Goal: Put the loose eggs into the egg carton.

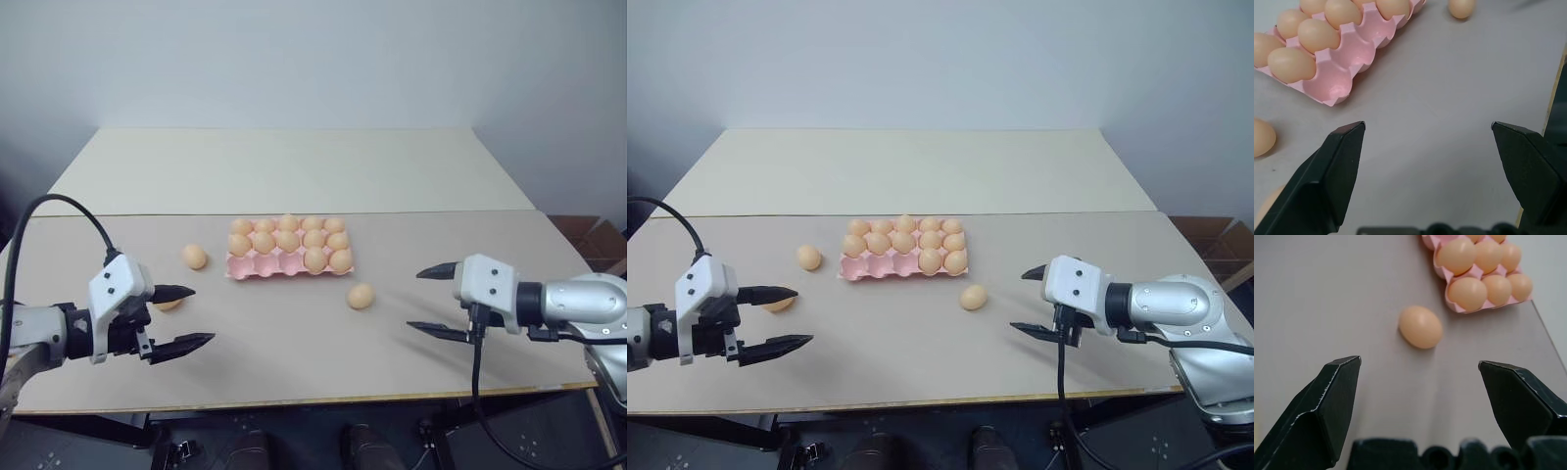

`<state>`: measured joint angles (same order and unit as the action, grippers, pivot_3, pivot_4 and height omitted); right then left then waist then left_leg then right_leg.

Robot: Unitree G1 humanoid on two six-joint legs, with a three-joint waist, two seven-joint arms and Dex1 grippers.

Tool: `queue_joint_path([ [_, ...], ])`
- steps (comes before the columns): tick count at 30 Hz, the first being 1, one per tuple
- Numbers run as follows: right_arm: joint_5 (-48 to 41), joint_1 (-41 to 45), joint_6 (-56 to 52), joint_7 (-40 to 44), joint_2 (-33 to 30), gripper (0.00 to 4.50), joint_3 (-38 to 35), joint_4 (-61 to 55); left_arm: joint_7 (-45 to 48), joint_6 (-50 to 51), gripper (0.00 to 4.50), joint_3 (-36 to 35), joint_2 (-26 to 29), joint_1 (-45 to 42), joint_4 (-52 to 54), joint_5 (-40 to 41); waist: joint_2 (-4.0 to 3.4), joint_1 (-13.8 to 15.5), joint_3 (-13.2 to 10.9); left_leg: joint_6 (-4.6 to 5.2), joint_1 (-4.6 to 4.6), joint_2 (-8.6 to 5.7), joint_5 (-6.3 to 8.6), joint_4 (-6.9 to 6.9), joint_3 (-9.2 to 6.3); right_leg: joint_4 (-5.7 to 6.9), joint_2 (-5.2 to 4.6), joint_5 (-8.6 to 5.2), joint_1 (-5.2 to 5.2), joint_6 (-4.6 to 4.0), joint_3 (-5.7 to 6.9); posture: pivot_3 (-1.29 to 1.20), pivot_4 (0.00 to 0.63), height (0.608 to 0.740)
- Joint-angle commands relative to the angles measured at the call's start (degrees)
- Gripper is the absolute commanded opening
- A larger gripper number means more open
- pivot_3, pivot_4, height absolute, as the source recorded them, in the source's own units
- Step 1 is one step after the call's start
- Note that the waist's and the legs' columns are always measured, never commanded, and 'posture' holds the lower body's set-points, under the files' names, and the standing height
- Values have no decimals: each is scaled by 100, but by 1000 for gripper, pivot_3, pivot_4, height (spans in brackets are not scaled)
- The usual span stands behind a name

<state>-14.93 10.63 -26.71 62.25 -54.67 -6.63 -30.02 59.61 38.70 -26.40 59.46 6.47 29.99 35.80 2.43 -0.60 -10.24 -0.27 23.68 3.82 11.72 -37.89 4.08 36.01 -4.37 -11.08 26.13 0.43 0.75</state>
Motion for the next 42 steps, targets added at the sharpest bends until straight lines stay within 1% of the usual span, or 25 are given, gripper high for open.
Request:
queue_joint_path([
  [1, -160, -3, -100, -178, -37, 4462, -215, -243, 6, -125, 4500, 53, 54, -88, 17, -70, 0, -1, 0, 0, 0, -1, 0, 0, 1, 0, -1, 0, 0, 0, -1, 0, 150, 740],
  [12, -189, 194, -25, -323, -16, 4462, 41, -57, -103, -89, 4500, 9, -41, -73, 128, -37, 0, 5, 0, 0, 4, -1, 0, 0, 2, -3, -1, 0, 1, 0, -1, 0, 150, 740],
  [15, -30, 386, 163, -316, 31, 4462, 315, 141, -129, -48, 4500, 4, -57, -88, 191, 16, 1, 2, 0, 0, 3, -1, 0, 0, 2, -2, -1, 0, 1, 0, -1, 0, 150, 740],
  [19, 248, 941, 348, -391, 308, 4462, 895, 591, -83, -39, 4500, 185, -47, -158, 169, 65, 1, -20, 0, 0, 1, 0, 0, 0, 2, -2, 1, 0, 1, 0, -2, 0, 150, 740],
  [23, 461, 1428, 593, -309, 598, 4462, 1372, 1107, -82, -60, 4500, 391, 45, -425, 40, 1, 1, -12, 0, 1, 5, 0, 0, 0, 2, -1, 2, 1, 3, 0, -1, 0, 150, 740],
  [26, 678, 1713, 903, -166, 835, 4462, 1802, 1618, -47, -91, 4500, 468, 84, -550, -26, -40, 1, -7, 0, 1, 7, -2, -1, 0, 2, -2, 2, 1, 2, -1, 0, 0, 150, 740],
  [29, 856, 1942, 1102, -205, 1164, 4462, 2073, 2112, -32, -108, 4500, 493, 78, -577, -51, -55, 2, -10, 1, 1, 8, -3, -1, 0, 3, -2, 1, 2, 2, 0, -2, 0, 150, 740],
  [35, 1055, 2193, 1319, -226, 1527, 4462, 2189, 2940, -100, -44, 4500, 417, 2, -450, 93, -32, 2, -11, 1, 2, 8, -2, -1, 0, 3, 2, 2, 5, 3, 1, -1, 0, 150, 740],
  [42, 1133, 2379, 1474, -156, 1805, 4462, 2229, 3443, -352, 122, 4500, 332, -80, -342, 249, 53, 2, -12, 1, 2, 6, -1, -1, 0, 3, 6, 4, 10, 3, 5, -1, 0, 150, 740],
])
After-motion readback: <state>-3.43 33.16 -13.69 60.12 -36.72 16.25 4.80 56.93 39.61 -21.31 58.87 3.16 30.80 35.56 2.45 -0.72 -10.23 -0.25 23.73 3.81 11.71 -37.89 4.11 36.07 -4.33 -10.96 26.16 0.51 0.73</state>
